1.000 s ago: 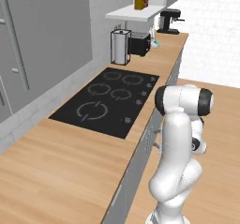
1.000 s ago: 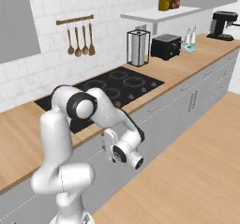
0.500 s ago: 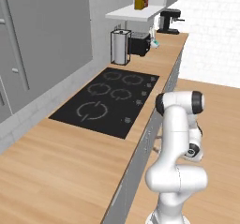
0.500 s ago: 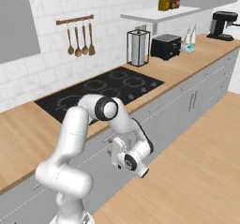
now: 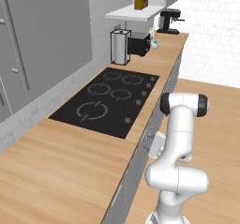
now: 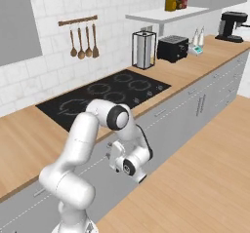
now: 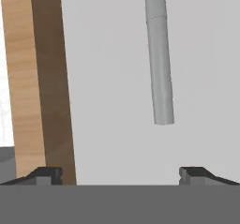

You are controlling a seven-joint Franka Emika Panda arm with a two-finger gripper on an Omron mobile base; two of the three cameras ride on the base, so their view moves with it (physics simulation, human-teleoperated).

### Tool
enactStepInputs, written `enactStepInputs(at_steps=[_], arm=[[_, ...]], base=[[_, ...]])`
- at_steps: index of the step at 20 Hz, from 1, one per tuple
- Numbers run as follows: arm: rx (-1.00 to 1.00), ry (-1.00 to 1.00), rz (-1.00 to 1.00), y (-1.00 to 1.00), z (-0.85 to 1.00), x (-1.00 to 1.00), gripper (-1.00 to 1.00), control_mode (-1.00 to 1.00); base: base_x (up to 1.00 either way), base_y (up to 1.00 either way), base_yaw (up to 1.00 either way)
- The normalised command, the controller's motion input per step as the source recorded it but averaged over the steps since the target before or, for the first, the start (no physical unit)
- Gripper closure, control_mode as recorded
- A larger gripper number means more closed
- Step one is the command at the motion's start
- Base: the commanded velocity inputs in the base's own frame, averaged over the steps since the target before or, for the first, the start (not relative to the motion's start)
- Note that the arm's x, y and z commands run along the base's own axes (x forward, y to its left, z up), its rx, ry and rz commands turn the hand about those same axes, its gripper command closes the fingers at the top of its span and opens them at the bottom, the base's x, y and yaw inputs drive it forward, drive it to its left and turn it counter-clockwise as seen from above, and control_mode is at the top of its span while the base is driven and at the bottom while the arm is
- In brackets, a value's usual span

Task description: Take a straw from the drawer in front and place it inside the glass cup on the dining counter.

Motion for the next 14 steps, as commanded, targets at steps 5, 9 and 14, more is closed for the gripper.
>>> enactStepInputs(at_steps=[5,9,14], arm=[[0.0,0.11,-0.06,0.0,0.26,0.38,-1.0,-1.0],[0.0,0.15,-0.01,-0.08,0.01,0.46,-1.0,-1.0],[0.0,0.07,0.0,-0.12,-0.21,0.36,-1.0,-1.0]], base=[[0.0,0.0,0.0],[0.0,0.0,0.0],[0.0,0.0,0.0]])
